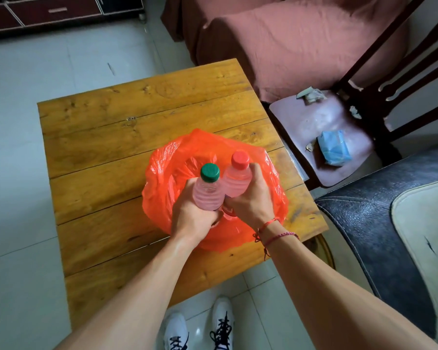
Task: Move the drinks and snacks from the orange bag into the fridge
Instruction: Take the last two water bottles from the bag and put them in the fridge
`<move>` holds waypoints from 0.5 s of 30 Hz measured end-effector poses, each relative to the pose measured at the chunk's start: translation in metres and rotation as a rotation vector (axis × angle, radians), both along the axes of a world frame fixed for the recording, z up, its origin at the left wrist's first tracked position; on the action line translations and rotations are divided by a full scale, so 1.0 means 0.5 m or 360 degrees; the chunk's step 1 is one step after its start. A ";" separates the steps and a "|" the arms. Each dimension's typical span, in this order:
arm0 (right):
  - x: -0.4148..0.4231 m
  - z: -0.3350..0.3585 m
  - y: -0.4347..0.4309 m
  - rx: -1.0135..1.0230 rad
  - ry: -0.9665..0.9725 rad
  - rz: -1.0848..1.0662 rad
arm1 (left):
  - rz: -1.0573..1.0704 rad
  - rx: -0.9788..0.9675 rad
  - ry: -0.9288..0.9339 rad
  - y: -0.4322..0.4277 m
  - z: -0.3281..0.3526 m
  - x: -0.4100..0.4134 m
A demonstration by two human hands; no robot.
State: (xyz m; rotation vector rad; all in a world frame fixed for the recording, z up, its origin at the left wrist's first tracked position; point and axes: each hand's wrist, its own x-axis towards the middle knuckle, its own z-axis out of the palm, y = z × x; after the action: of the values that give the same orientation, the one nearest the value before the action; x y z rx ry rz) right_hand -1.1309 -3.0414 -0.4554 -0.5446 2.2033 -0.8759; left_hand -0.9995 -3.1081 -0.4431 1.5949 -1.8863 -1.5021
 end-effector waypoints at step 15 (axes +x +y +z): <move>0.074 0.373 -0.008 -0.0474 0.0166 0.0153 | 0.0055 -0.0278 0.0429 -0.037 0.323 0.111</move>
State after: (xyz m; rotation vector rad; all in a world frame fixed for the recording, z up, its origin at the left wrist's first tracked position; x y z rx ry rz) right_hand -1.0941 -3.0454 -0.2688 -0.8478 2.1302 -1.1549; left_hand -0.9439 -3.1265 -0.2816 1.2722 -1.7752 -1.4143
